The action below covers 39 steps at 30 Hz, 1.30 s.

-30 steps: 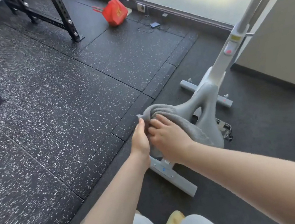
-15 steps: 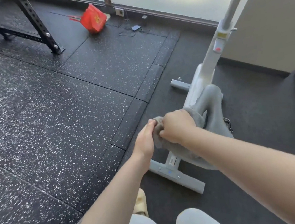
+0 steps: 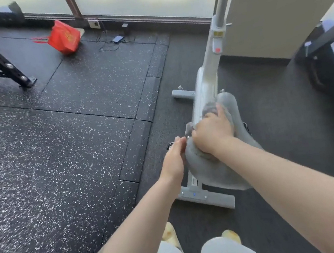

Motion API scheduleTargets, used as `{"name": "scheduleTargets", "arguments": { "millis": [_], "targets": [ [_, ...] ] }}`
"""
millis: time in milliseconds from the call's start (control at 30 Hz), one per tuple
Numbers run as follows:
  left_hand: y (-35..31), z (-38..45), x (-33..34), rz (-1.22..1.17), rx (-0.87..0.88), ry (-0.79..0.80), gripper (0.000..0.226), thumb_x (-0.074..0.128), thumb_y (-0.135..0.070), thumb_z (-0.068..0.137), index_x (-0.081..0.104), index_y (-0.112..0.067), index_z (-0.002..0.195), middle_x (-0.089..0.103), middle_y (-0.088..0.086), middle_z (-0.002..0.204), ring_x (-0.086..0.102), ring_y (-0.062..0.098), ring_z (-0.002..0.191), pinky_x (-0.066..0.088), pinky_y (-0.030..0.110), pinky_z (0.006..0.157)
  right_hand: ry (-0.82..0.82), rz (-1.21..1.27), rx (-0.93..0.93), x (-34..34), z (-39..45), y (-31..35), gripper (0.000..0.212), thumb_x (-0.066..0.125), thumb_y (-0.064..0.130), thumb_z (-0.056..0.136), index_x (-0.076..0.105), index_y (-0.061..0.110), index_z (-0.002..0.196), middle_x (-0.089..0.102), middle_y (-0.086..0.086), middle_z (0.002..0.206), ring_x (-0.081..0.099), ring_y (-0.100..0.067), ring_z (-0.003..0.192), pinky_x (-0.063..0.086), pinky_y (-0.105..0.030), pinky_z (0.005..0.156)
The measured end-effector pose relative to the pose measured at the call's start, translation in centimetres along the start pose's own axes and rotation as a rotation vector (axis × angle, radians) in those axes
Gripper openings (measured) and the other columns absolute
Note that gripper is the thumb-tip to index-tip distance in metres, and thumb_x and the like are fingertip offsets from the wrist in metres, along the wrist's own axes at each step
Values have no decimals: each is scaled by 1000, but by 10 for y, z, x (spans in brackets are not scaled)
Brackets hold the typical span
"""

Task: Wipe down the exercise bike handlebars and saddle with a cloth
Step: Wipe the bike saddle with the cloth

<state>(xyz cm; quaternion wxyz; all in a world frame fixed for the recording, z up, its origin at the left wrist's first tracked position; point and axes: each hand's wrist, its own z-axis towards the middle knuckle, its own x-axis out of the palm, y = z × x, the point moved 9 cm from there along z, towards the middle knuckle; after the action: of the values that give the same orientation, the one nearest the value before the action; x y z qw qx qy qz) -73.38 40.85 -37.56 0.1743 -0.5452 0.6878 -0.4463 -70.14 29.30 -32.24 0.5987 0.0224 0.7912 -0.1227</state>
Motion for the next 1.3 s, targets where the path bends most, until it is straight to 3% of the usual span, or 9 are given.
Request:
{"name": "scheduleTargets", "arguments": {
  "millis": [167, 333, 433, 600, 700, 867, 1033, 1133, 1300],
  "targets": [
    [15, 9, -6, -198, -114, -74, 48, 32, -44, 103, 53, -11, 131, 67, 6, 117, 65, 10, 98, 50, 22, 76, -15, 223, -317, -4, -24, 28, 40, 33, 48, 93, 68, 29, 93, 69, 4, 106, 56, -16, 106, 26, -34, 106],
    [9, 8, 12, -174, -169, 51, 39, 27, -46, 103, 58, -23, 96, 71, -1, 82, 62, 8, 83, 49, 23, 76, 93, 61, -159, -2, 2, 20, 38, 30, 37, 96, 66, 25, 97, 68, -5, 113, 57, -22, 109, 21, -40, 110],
    [16, 6, 6, -273, -274, 9, 62, 23, -56, 101, 61, -11, 121, 69, 17, 113, 64, 26, 103, 52, 36, 89, 67, -3, -404, 5, -33, 62, 36, 34, 44, 89, 66, 27, 92, 66, 0, 103, 53, -21, 97, 32, -40, 92],
    [25, 11, -7, -214, -313, 6, 65, 17, -57, 100, 63, -14, 84, 70, 9, 76, 65, 18, 62, 49, 20, 48, 75, 167, -262, -4, -17, 40, 28, 43, 45, 83, 61, 29, 70, 69, 3, 89, 59, -18, 91, 31, -37, 101],
    [21, 13, -6, -244, -315, 4, 63, 21, -59, 99, 62, -12, 91, 72, 12, 96, 69, 23, 83, 54, 30, 71, -55, 136, -128, 3, -33, 50, 30, 46, 34, 83, 71, 20, 91, 68, -2, 96, 56, -25, 104, 21, -40, 109],
    [16, 4, 11, -272, -269, 26, 60, 27, -52, 101, 64, -10, 122, 70, 15, 114, 67, 25, 104, 52, 35, 85, -217, 279, -513, 2, -62, 43, 23, 53, 39, 82, 71, 26, 88, 67, 10, 101, 56, -14, 112, 24, -42, 112],
    [7, 1, 7, -122, -190, -65, 66, 43, -57, 94, 34, -16, 146, 54, -1, 133, 55, 19, 121, 46, 39, 102, -219, 310, 71, -3, -25, -21, 47, 29, 45, 95, 62, 27, 124, 47, 10, 144, 24, -8, 142, -10, -43, 118],
    [14, -1, 14, -70, -199, 17, 98, 53, -77, 73, 28, -24, 151, 35, -8, 152, 41, 12, 135, 33, 39, 113, -284, 379, 207, 7, -61, -12, 56, 23, 43, 96, 49, 20, 139, 31, 1, 155, 11, -18, 148, 1, -43, 119],
    [-3, -4, 32, 116, 31, 97, 71, 46, -65, 86, 41, -27, 145, 42, -13, 147, 36, 5, 137, 22, 34, 119, -315, 321, 232, 27, -105, -47, 54, 22, 39, 97, 42, 23, 145, 36, 0, 153, 23, -22, 145, 14, -46, 118]
  ]
}}
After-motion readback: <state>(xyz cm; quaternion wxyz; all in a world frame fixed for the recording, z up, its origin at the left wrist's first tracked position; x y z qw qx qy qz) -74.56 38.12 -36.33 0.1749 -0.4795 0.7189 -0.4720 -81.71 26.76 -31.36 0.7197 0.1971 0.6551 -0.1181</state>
